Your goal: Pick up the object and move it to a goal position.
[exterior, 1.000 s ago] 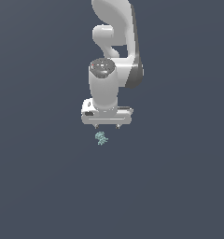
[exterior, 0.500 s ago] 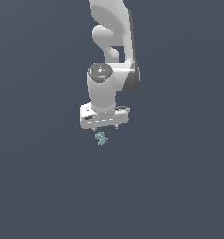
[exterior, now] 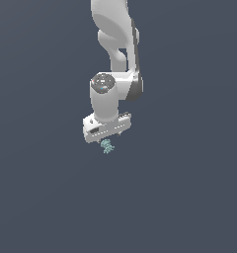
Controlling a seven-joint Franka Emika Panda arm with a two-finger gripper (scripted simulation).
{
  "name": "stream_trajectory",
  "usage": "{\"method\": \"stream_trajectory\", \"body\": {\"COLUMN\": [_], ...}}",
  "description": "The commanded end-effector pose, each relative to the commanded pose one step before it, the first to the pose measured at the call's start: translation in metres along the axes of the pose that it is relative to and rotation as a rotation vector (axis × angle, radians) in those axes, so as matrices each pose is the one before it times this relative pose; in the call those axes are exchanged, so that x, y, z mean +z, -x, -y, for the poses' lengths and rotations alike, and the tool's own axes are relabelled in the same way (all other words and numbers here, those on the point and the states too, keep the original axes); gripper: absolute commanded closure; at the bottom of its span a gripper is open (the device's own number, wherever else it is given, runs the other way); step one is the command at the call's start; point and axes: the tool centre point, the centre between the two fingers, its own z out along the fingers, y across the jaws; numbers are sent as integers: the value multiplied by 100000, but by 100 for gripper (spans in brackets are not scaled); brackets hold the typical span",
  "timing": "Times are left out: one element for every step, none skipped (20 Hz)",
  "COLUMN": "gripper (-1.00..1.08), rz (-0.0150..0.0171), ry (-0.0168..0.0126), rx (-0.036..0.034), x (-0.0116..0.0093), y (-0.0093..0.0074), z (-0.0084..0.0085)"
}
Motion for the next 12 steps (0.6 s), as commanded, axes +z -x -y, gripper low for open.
{"method": "stream_trajectory", "body": {"gripper": [-92,-92,-92,-92,-92,-92,-92,-92,-92,-92,-92,-92], "rz": [-195,-74,-76,-78,-77,-75,-73,-70,-67,-64,-61,-57], "ry": [219,77,75,73,68,63,59,54,50,46,43,39], "rx": [-6777,-2643,-2645,-2633,-2518,-2384,-2247,-2113,-1977,-1841,-1705,-1569], "x": [574,226,225,223,212,200,187,175,163,151,140,128], "y": [216,93,95,97,94,90,87,82,77,73,67,62], "z": [-233,-81,-76,-70,-63,-55,-49,-42,-36,-31,-27,-23]}}
